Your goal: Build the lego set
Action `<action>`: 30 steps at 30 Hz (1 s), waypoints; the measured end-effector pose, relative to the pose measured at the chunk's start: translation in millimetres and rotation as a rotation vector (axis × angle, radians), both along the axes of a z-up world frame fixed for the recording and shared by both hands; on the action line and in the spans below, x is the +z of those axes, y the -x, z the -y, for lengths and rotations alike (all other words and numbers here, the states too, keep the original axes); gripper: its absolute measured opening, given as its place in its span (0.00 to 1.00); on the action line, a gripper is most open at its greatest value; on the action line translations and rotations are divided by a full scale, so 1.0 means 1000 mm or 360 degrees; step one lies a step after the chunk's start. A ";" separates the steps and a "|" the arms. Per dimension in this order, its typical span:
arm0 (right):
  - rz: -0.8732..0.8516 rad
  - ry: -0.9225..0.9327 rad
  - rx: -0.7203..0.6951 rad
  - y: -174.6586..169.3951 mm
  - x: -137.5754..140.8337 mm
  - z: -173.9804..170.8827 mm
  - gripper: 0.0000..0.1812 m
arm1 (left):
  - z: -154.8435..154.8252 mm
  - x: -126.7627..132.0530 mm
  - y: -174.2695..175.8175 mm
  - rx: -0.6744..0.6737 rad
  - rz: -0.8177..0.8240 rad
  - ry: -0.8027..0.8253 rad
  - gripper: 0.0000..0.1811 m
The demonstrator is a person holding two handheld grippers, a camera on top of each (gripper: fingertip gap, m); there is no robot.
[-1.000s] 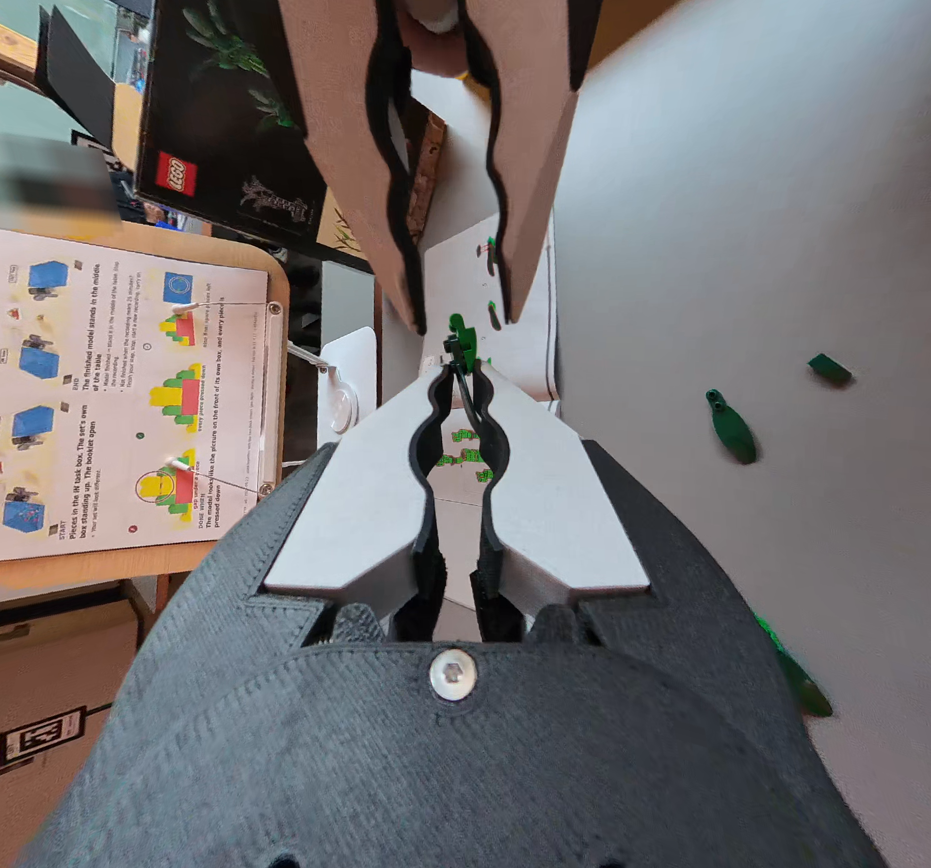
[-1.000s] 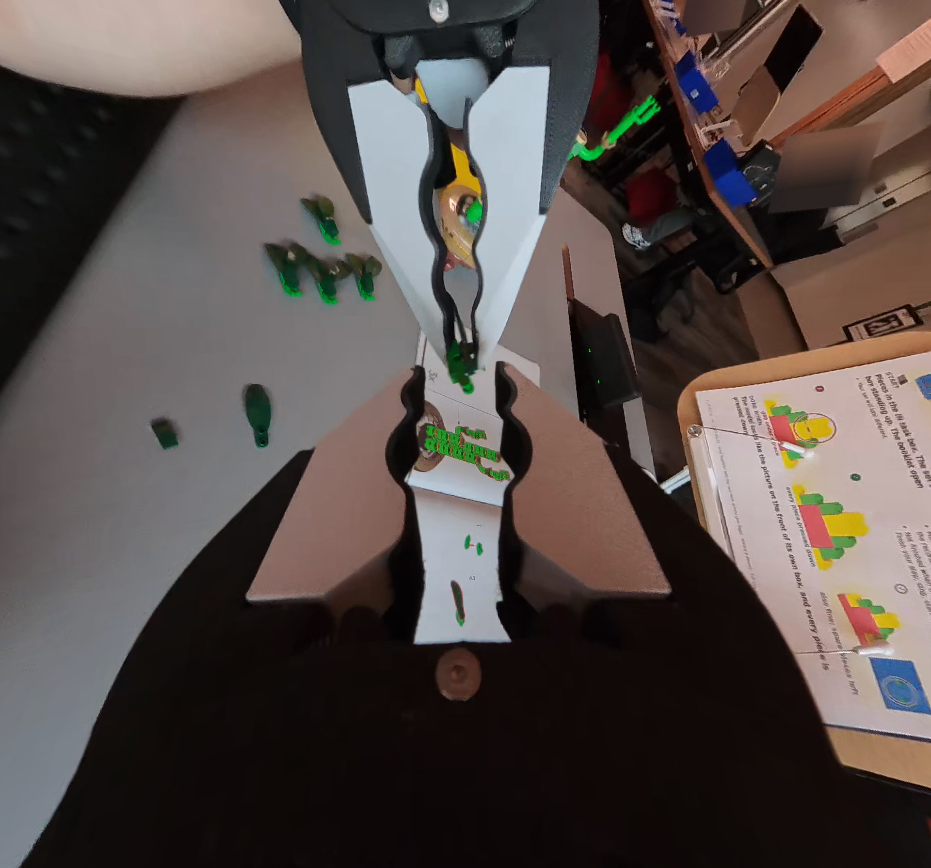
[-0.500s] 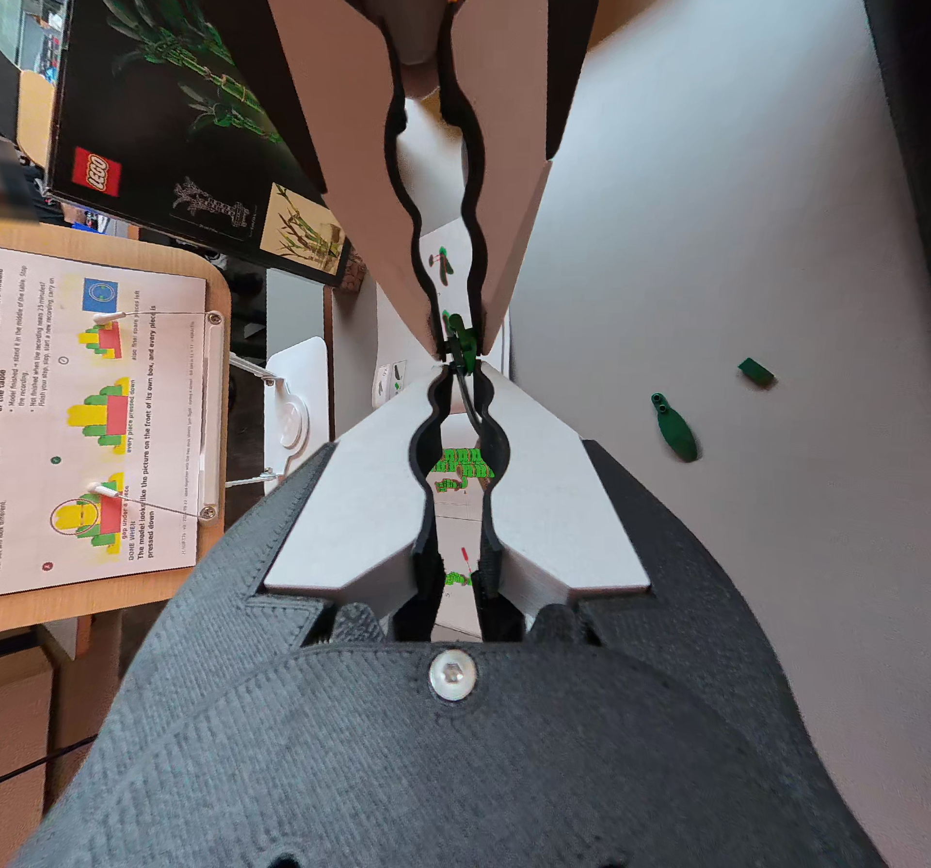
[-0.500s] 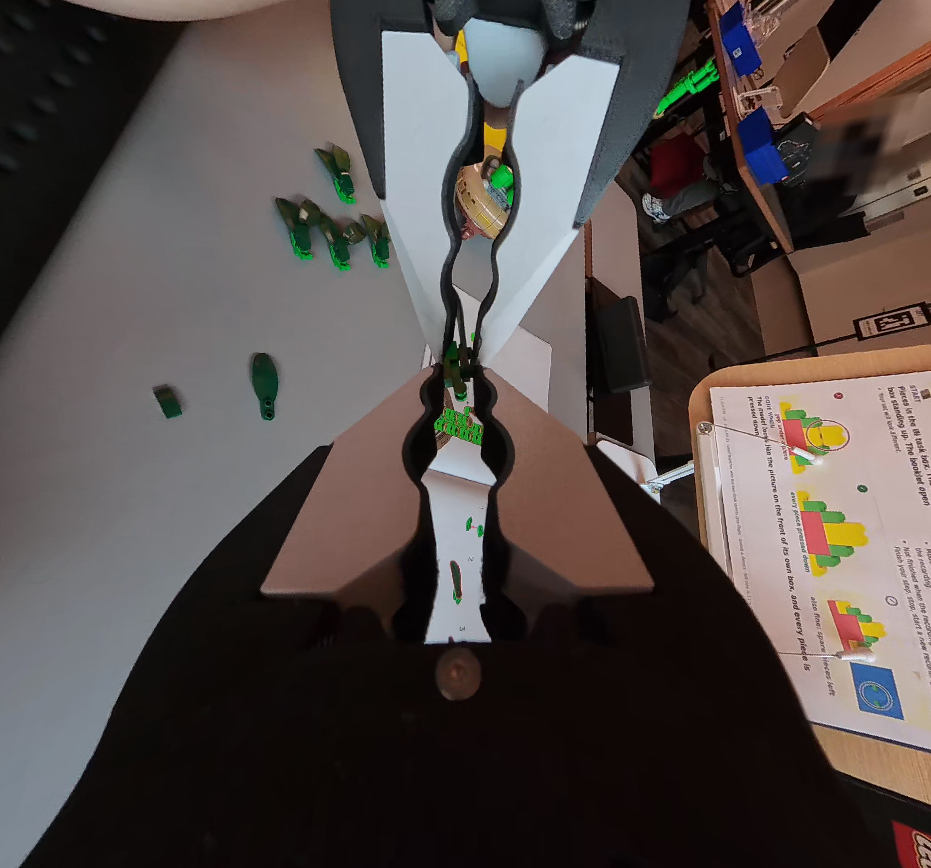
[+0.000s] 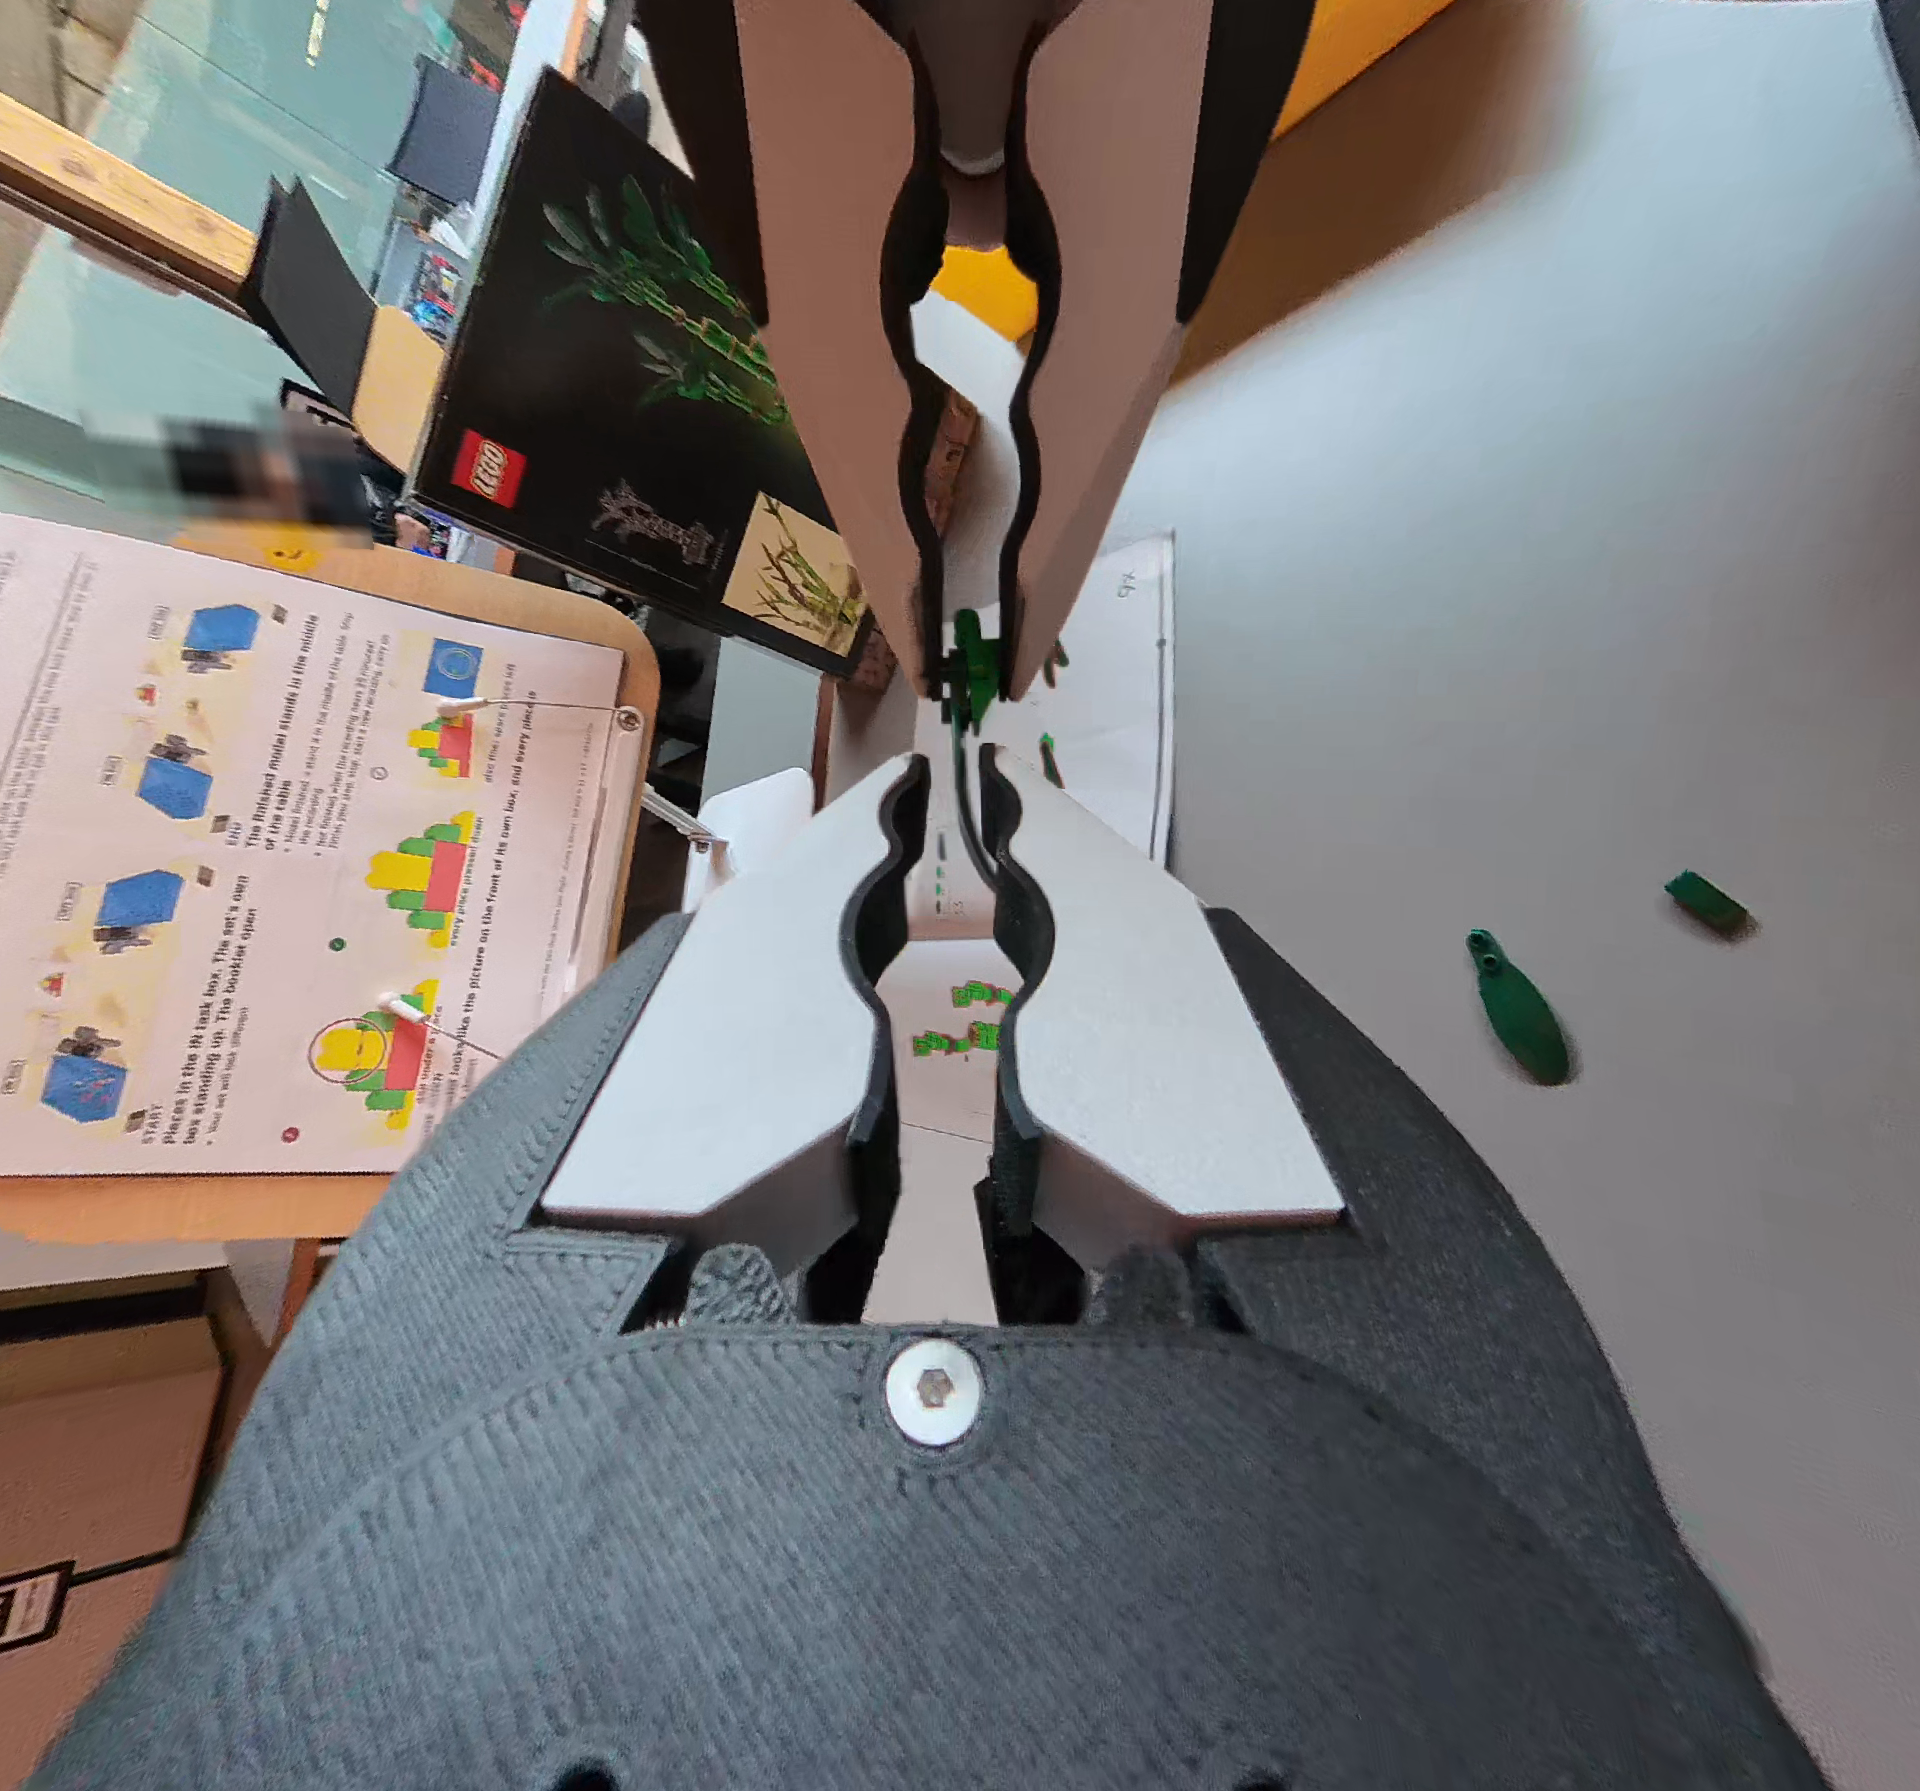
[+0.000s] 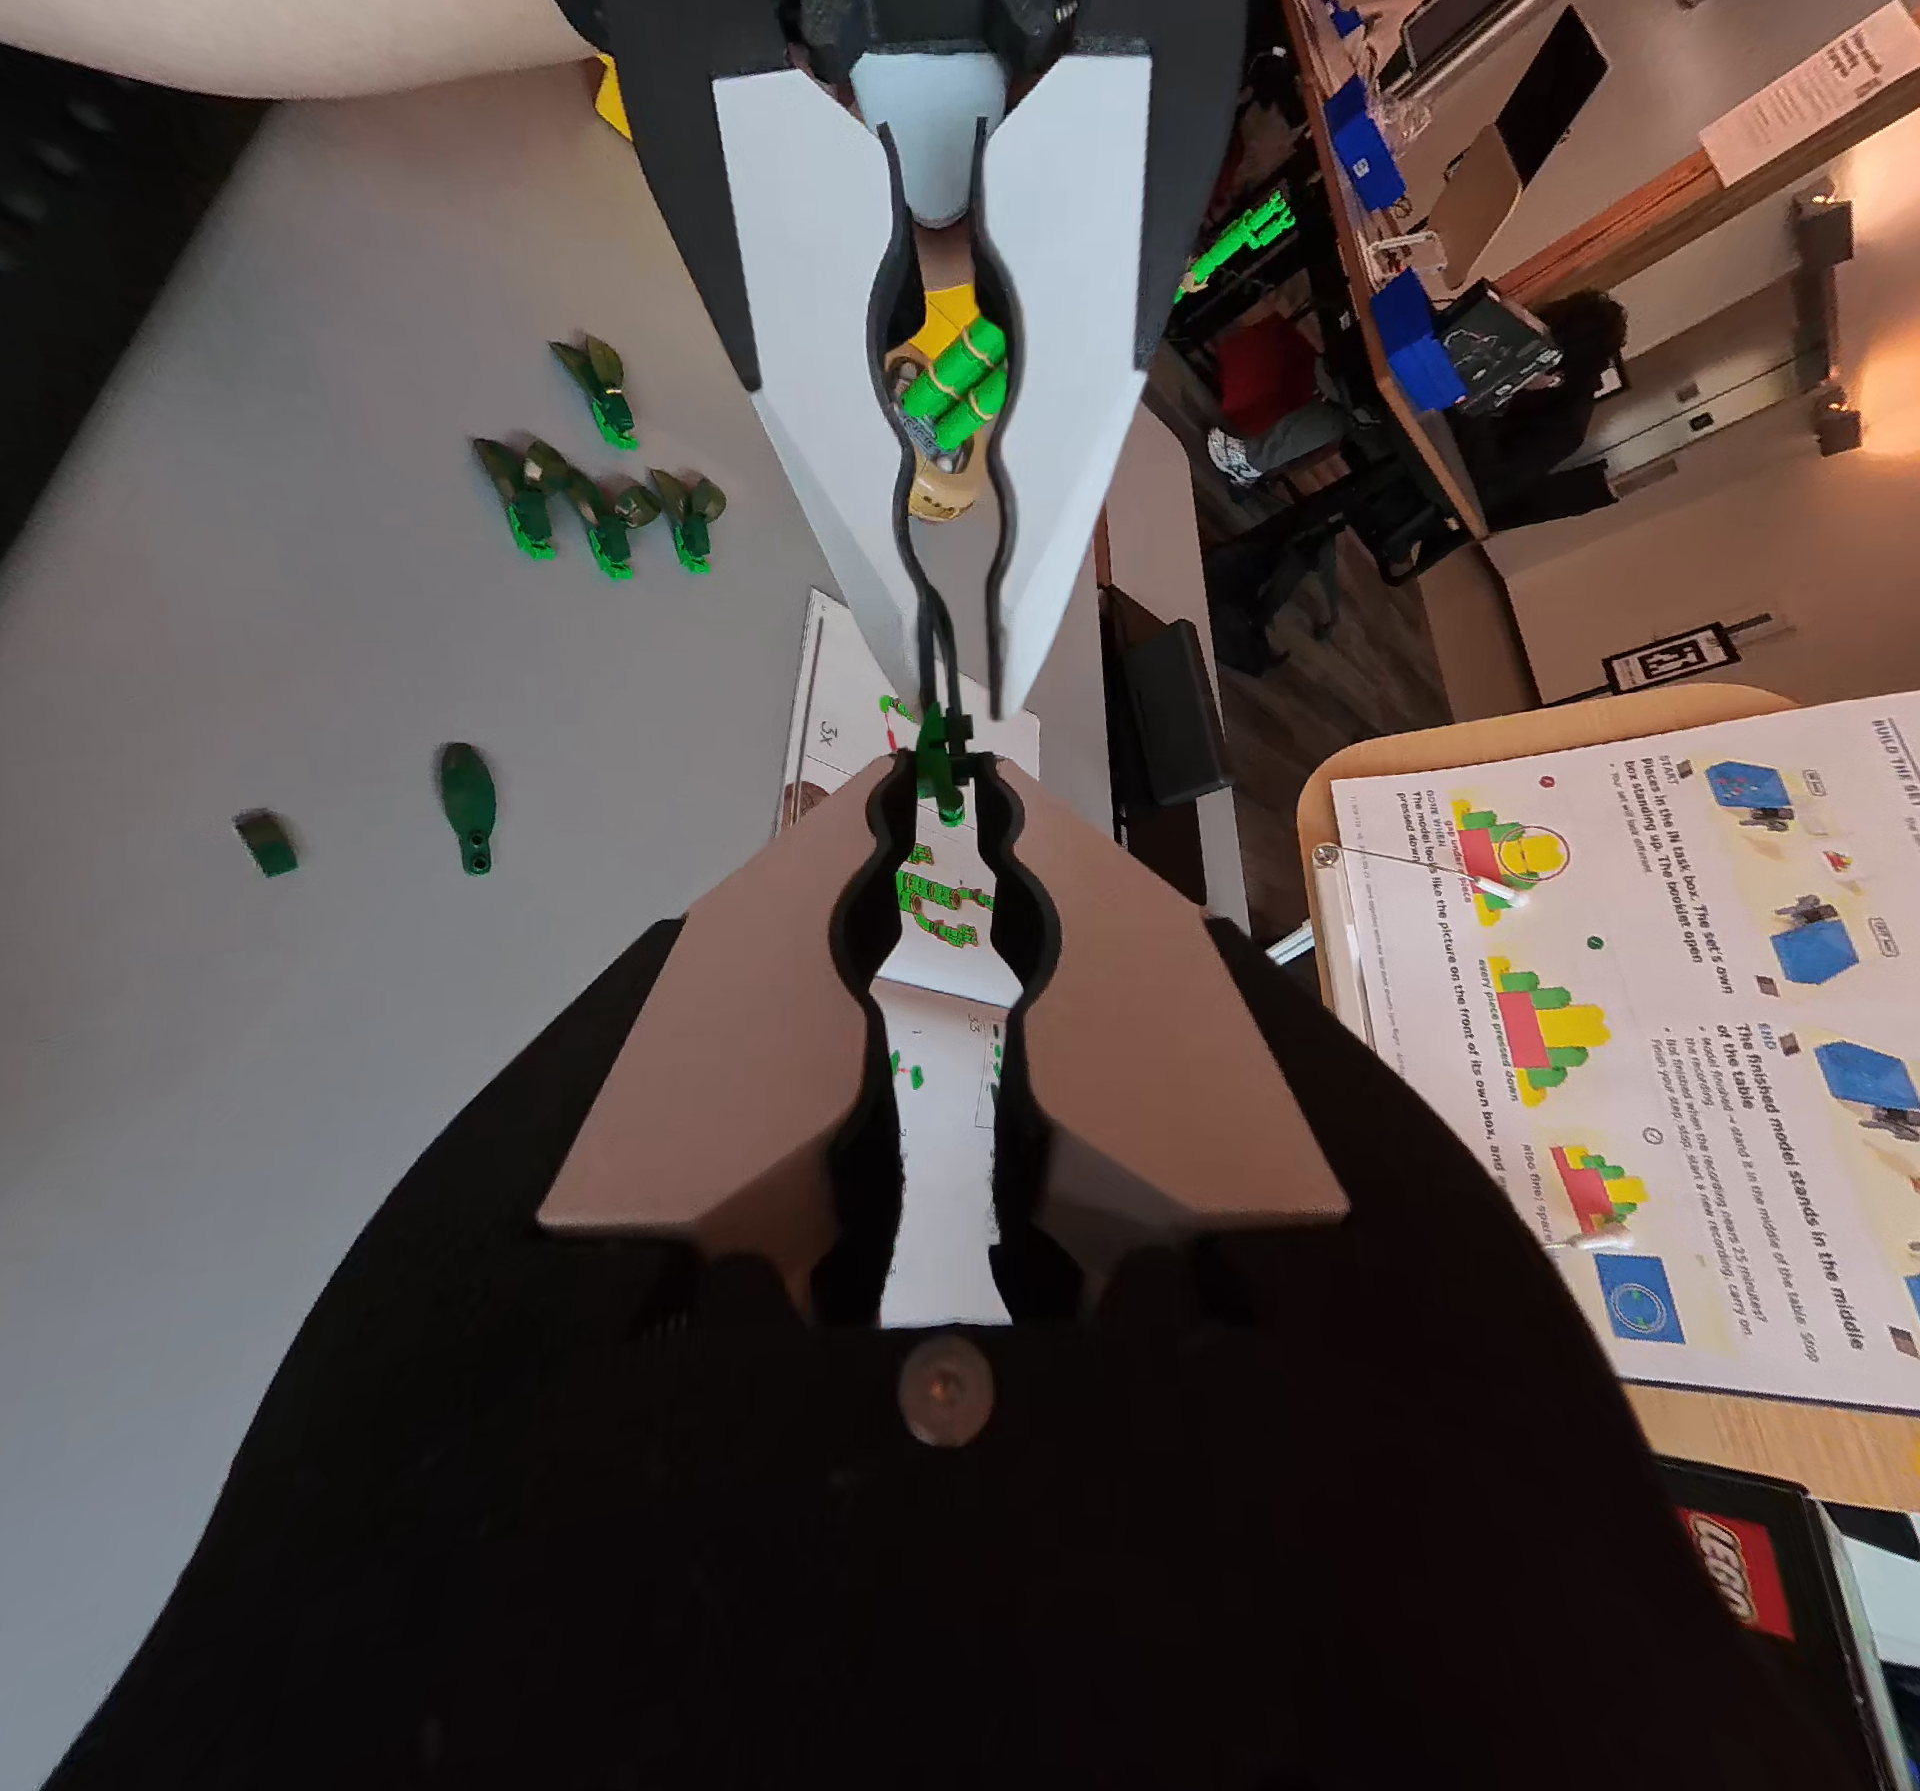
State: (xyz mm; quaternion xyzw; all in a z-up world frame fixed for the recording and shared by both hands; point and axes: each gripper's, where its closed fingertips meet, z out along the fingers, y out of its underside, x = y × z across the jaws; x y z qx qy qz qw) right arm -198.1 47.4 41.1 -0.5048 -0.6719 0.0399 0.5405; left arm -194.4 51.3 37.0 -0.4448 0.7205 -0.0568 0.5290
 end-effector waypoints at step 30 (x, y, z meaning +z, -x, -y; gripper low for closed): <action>-0.0007 0.0073 -0.0019 -0.002 0.007 0.006 0.05 | 0.013 0.006 -0.008 -0.0024 -0.0056 -0.0067 0.03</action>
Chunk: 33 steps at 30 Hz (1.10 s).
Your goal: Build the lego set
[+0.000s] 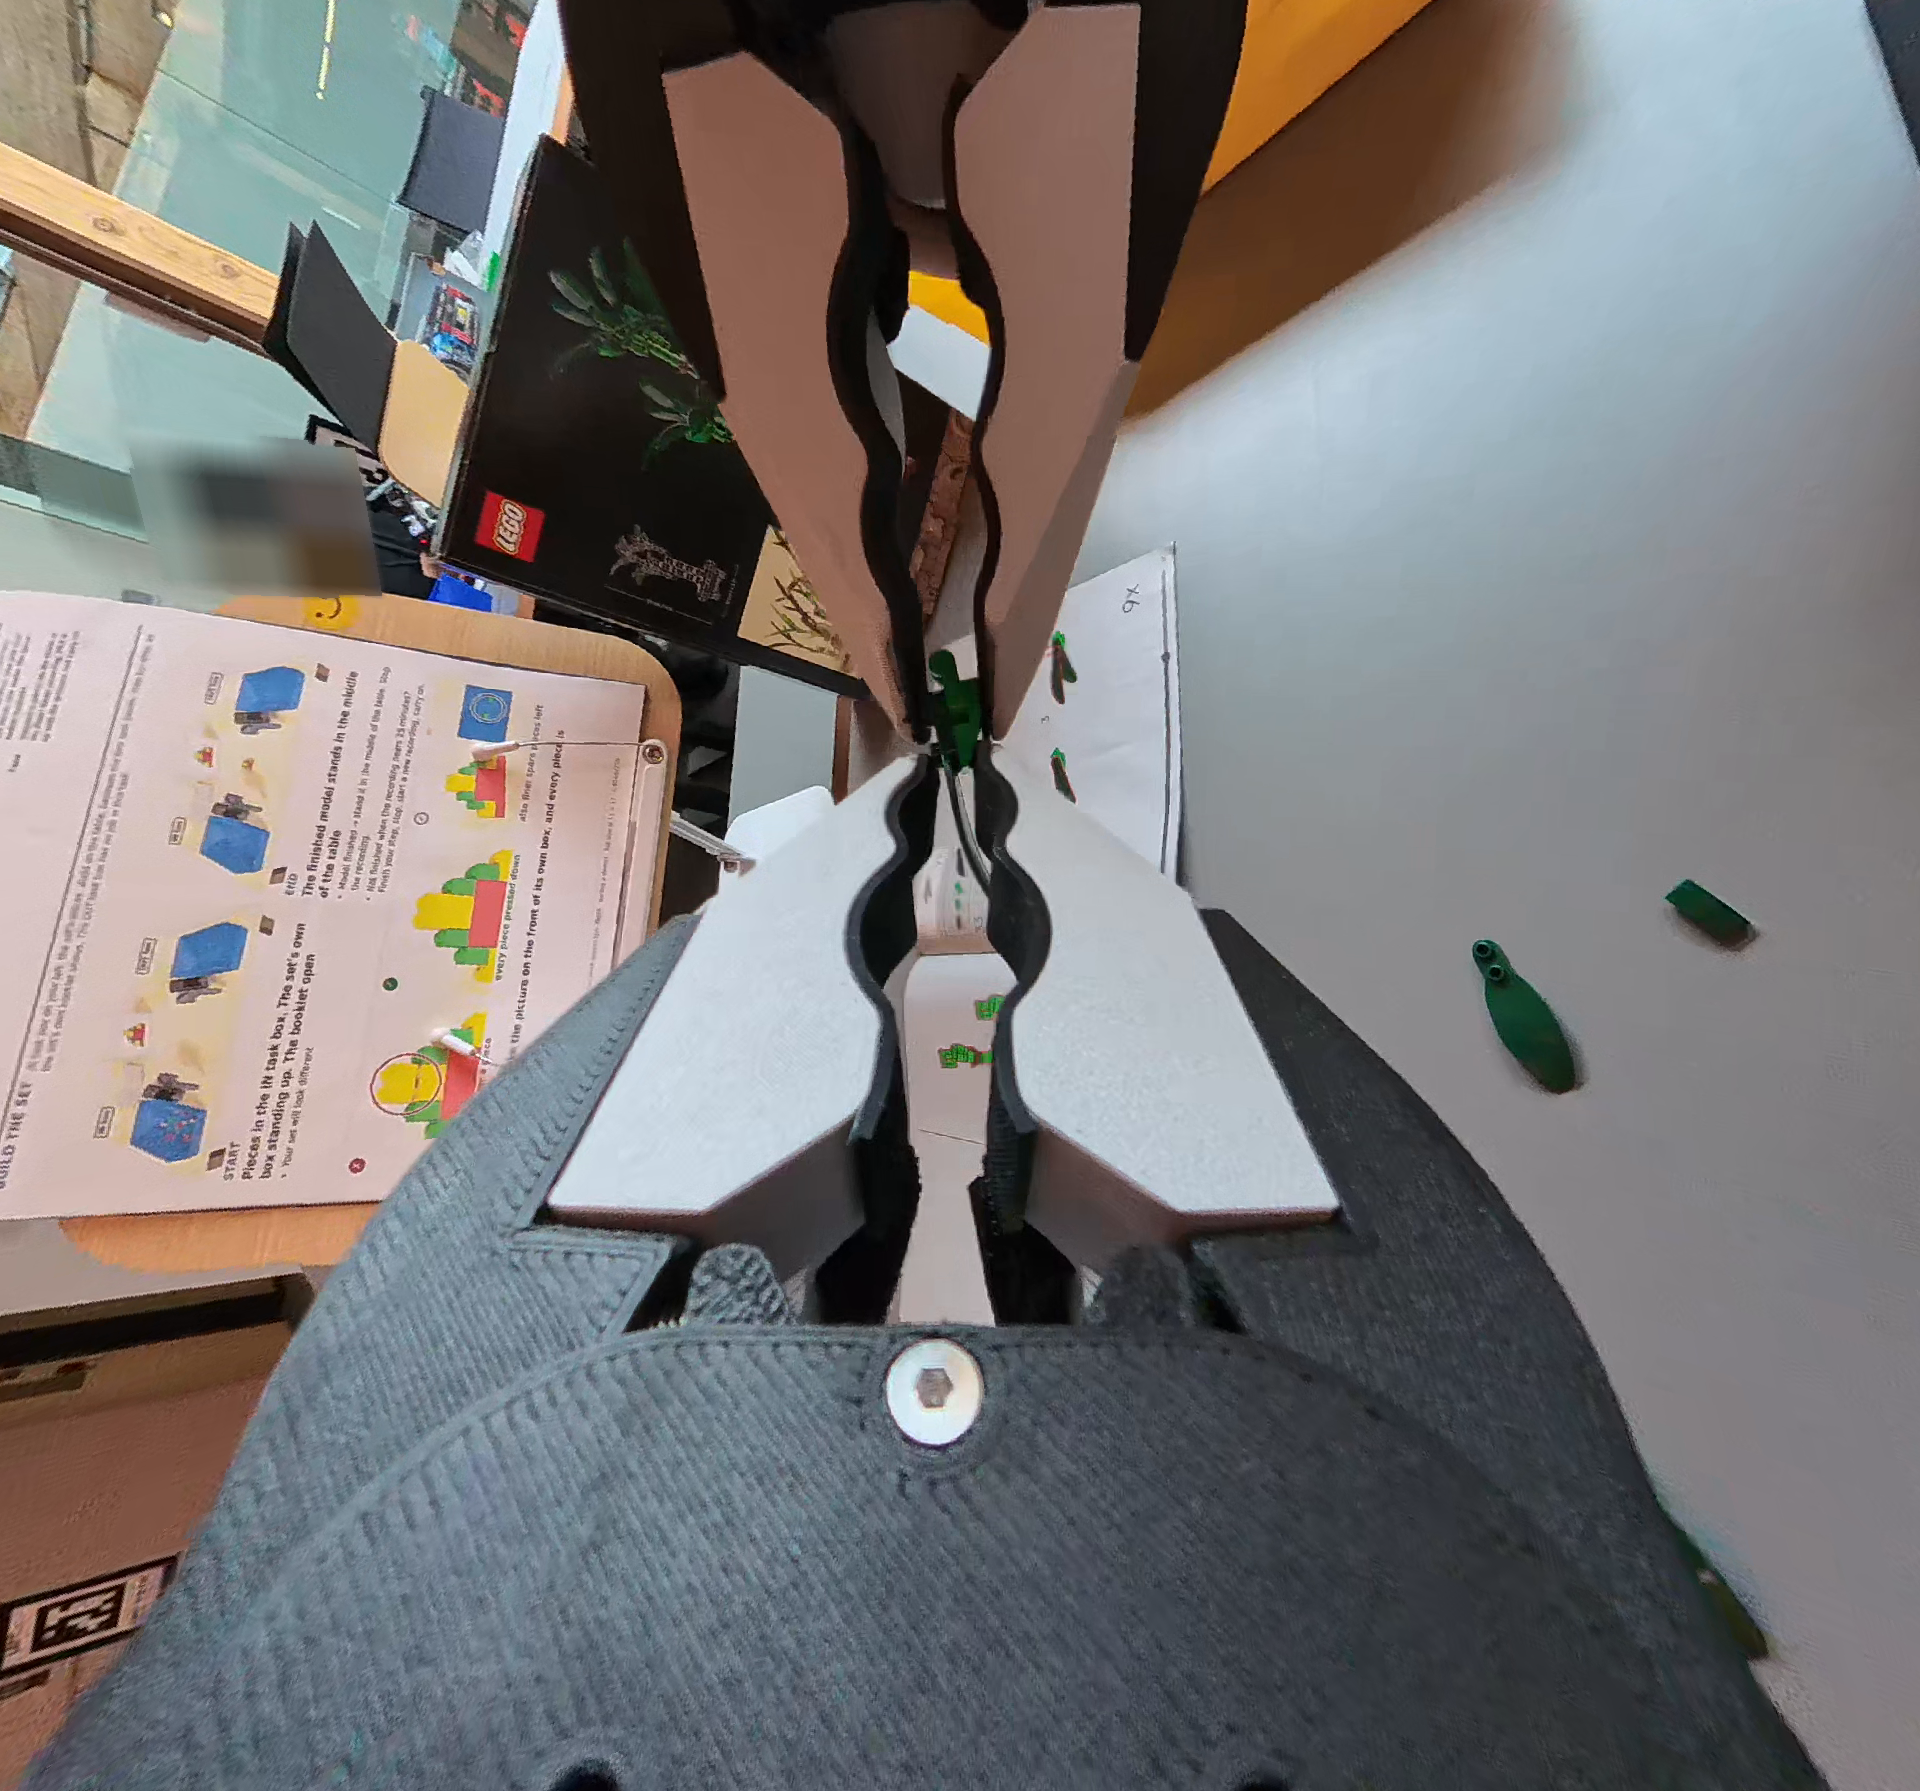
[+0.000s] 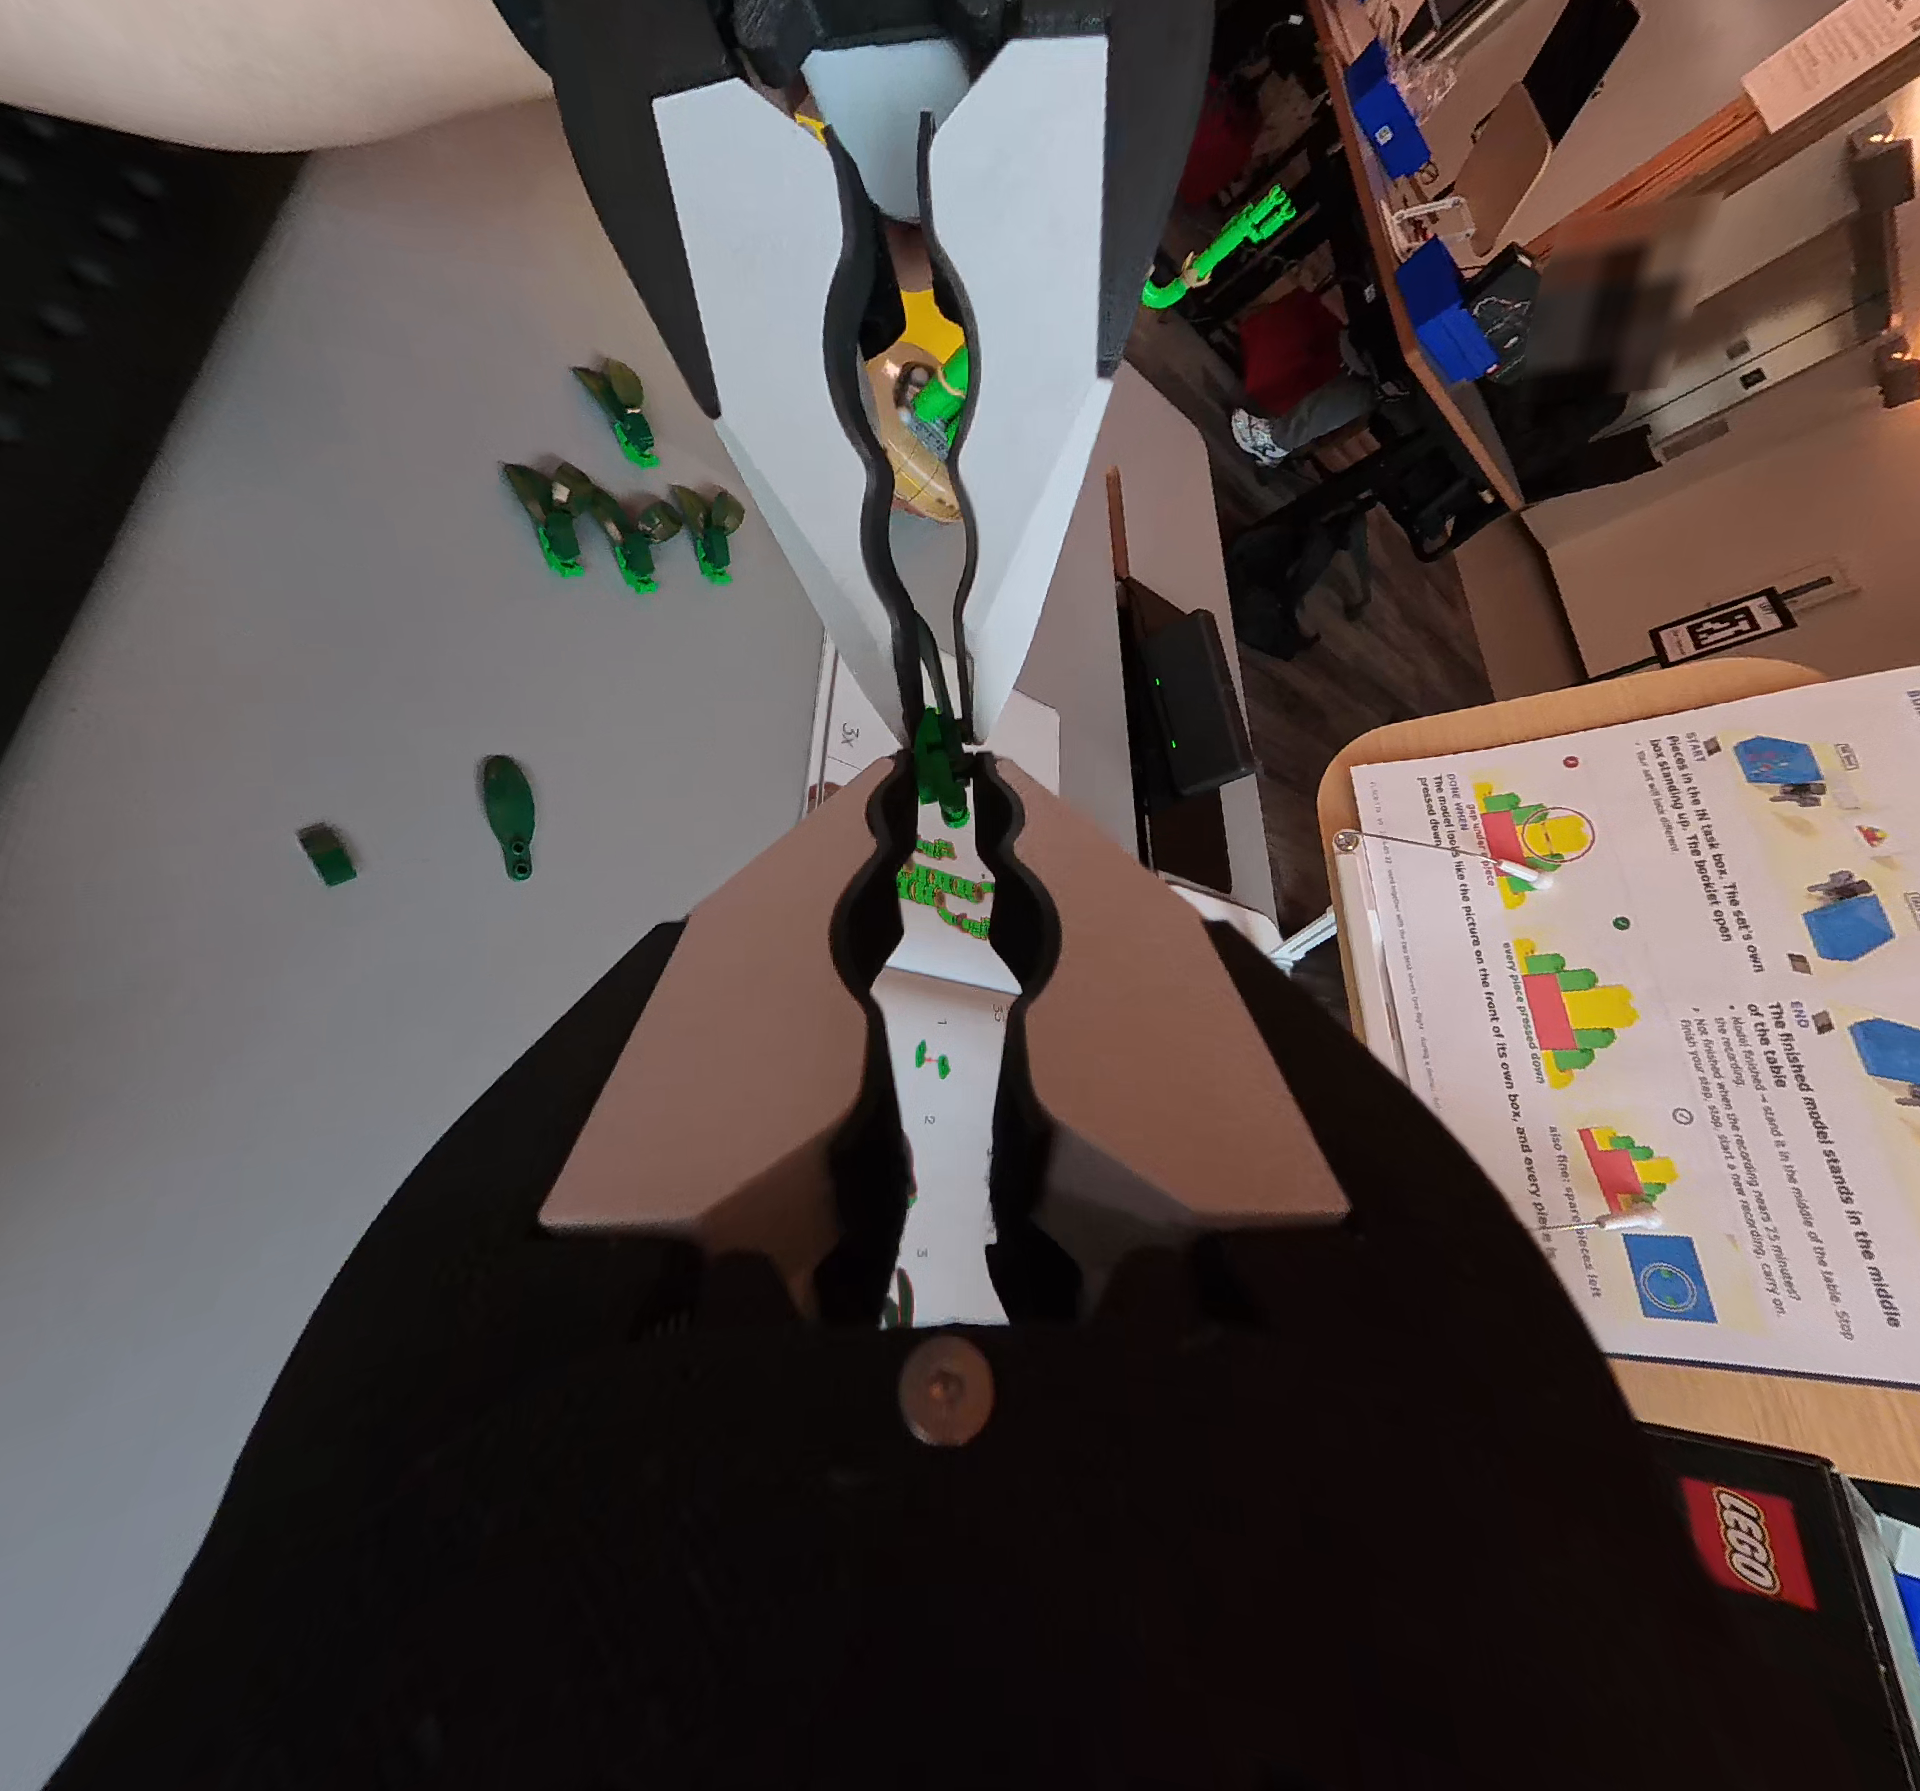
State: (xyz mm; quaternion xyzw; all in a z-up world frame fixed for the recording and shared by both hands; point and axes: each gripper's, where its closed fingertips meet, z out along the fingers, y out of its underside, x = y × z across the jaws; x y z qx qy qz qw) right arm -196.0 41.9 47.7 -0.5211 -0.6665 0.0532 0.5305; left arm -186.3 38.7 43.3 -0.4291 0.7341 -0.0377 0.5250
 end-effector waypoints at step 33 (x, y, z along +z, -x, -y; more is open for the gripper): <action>0.0108 -0.0094 -0.0019 0.000 0.001 0.008 0.05 | 0.009 0.003 0.002 -0.0068 0.0050 -0.0120 0.04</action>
